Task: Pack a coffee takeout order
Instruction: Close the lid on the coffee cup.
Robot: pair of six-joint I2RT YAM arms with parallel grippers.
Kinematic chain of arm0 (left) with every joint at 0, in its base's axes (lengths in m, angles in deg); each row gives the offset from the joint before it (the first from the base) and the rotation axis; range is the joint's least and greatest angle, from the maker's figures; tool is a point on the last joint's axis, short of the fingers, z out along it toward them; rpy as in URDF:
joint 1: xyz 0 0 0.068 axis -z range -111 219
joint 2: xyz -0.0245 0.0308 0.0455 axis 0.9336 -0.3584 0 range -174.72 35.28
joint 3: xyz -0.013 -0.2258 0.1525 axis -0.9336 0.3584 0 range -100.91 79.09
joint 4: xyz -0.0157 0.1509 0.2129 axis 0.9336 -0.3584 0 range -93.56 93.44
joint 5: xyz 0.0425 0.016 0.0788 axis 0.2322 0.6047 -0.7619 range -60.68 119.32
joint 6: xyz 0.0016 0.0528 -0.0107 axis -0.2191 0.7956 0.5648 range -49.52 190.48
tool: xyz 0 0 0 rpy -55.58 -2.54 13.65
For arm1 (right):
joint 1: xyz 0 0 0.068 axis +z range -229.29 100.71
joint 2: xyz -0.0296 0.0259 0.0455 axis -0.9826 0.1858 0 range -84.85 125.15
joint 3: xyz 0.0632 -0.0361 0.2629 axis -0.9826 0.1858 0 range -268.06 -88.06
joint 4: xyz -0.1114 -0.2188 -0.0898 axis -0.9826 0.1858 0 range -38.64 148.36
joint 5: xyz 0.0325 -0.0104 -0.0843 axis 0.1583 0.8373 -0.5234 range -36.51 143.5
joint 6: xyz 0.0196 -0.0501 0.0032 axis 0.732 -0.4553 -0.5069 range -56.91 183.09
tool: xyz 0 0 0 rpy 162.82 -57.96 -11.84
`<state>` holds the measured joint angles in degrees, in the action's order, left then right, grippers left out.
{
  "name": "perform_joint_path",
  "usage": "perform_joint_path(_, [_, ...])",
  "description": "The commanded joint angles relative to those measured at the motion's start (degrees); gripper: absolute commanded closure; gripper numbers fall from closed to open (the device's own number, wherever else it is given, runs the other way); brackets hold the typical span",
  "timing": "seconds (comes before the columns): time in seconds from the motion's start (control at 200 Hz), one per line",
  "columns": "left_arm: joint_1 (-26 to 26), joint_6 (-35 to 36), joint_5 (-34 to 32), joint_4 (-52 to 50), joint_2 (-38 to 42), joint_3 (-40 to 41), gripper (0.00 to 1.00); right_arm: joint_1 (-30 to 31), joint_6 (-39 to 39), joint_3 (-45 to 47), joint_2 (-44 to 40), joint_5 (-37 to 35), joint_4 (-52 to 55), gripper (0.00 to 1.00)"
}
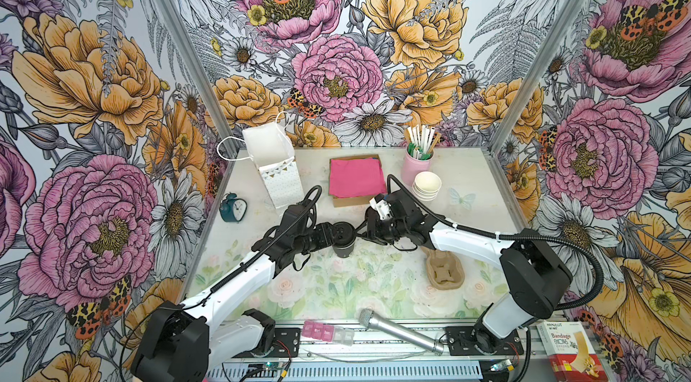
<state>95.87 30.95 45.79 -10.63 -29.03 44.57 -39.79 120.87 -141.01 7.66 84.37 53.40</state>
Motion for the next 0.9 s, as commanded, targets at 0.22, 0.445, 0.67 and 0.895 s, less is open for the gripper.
perform_joint_path(0.22, [2.7,-0.7,-3.6,-3.0,-3.2,1.1,0.48,1.1,7.6,3.7,-2.0,1.0,-13.0,0.58])
perform_joint_path(0.445, [2.8,-1.2,-4.3,-2.6,-2.3,2.6,0.48,1.1,9.1,4.5,-5.0,0.1,-16.8,0.60])
perform_joint_path(0.67, [2.8,-1.3,-4.1,-2.1,-2.6,2.9,0.49,1.2,9.1,3.2,-4.5,-0.4,-13.8,0.54])
perform_joint_path(0.895, [2.8,-1.4,-4.1,-1.7,-2.9,3.0,0.49,0.9,5.8,3.3,-5.0,-4.9,-6.3,0.45])
